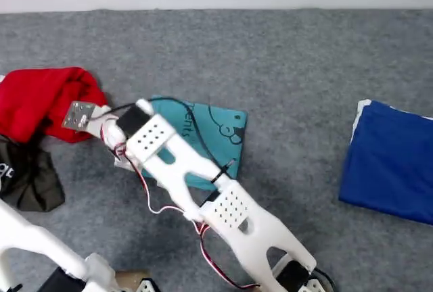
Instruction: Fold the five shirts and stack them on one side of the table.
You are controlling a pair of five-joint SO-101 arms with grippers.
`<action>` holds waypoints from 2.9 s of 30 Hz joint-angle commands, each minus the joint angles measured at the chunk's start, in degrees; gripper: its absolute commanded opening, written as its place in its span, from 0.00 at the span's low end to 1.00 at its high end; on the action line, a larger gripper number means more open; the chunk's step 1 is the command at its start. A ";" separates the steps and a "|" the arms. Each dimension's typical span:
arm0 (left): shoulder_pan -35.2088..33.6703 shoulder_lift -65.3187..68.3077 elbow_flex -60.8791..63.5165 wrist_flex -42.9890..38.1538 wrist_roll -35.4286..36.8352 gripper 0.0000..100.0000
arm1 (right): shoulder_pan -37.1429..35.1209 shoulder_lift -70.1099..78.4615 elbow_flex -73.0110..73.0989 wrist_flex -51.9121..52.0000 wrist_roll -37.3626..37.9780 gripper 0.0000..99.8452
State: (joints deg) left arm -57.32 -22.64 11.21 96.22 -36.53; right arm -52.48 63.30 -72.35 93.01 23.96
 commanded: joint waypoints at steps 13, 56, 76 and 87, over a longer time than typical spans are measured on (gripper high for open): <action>0.00 -2.02 -0.31 -0.97 0.35 0.02 | 7.52 -11.82 -8.88 10.07 -5.89 0.01; 0.00 -1.67 -0.31 -3.34 0.26 0.02 | 19.21 -17.27 52.57 -3.21 -48.00 0.13; 0.09 -2.02 -0.31 -1.93 0.35 0.02 | 39.78 -33.63 52.75 8.04 -3.25 0.01; 5.71 -2.02 -0.31 0.62 0.26 0.02 | 55.60 -35.47 47.82 -9.89 58.64 0.01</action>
State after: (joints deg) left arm -53.19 -22.64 11.21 96.22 -36.53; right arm 1.49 33.05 -19.69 90.64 71.43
